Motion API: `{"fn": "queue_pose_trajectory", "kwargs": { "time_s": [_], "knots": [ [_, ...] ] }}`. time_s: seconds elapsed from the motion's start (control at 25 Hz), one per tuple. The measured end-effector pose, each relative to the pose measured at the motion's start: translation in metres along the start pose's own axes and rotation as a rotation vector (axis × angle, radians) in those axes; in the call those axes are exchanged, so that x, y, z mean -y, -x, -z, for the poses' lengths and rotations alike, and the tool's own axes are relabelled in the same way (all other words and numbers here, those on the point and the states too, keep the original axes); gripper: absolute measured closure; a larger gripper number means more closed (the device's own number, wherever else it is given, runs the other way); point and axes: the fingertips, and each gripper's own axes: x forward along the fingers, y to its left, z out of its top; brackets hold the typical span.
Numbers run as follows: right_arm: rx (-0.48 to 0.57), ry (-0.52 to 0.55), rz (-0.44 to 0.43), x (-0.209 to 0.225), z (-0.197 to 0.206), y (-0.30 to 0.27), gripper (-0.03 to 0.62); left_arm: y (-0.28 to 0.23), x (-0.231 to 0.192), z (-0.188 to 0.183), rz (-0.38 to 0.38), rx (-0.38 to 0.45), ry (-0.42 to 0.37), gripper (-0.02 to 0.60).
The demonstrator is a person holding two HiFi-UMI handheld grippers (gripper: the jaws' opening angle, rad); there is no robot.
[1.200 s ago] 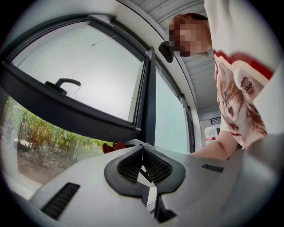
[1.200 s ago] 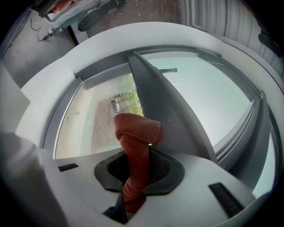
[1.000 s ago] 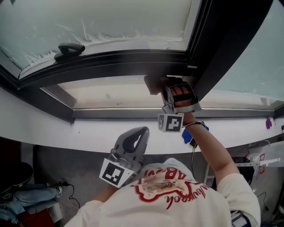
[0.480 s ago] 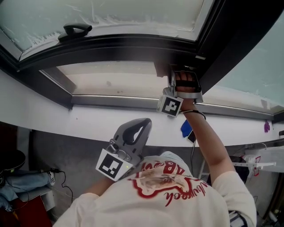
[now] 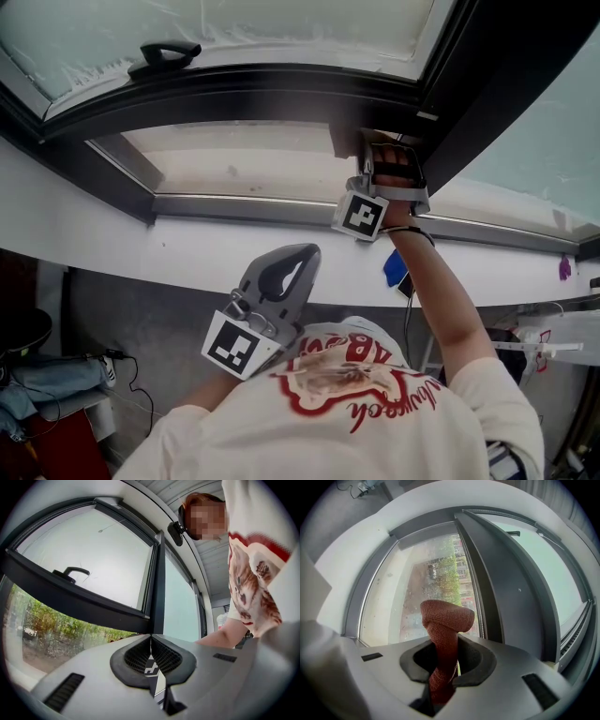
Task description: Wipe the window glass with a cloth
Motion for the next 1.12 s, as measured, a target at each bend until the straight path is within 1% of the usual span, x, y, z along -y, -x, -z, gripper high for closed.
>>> {"fn": "queue_pose_trajectory", "kwargs": {
  "time_s": [0.24,0.56,0.76,0.92,1.04,1.12],
  "knots": [
    [0.008,-0.011,-0.029,-0.016,-0.001,-0.001,0.52,0.005,-0.005,0.0,-0.008,-0.01,0.002,0.56],
    [-0.013,-0.002,-0.081,-0.045,0.004,-0.005,0.52,0.016,-0.015,-0.001,-0.018,-0.014,0.01,0.56],
    [-0.009,-0.042,-0.109,-0.058,0.002,-0.003,0.52,0.017,-0.02,0.004,-0.037,-0.022,0.034,0.56],
    [-0.004,-0.001,-0.152,-0.082,0.006,-0.006,0.52,0.007,-0.023,0.009,-0.059,-0.026,0.057,0.56],
    [0.017,0.002,-0.183,-0.094,0.003,-0.006,0.52,0.001,-0.025,0.012,-0.085,-0.029,0.074,0.56],
    [0.033,0.008,-0.196,-0.1,0.0,-0.007,0.52,-0.001,-0.025,0.014,-0.096,-0.036,0.072,0.56]
  ]
}}
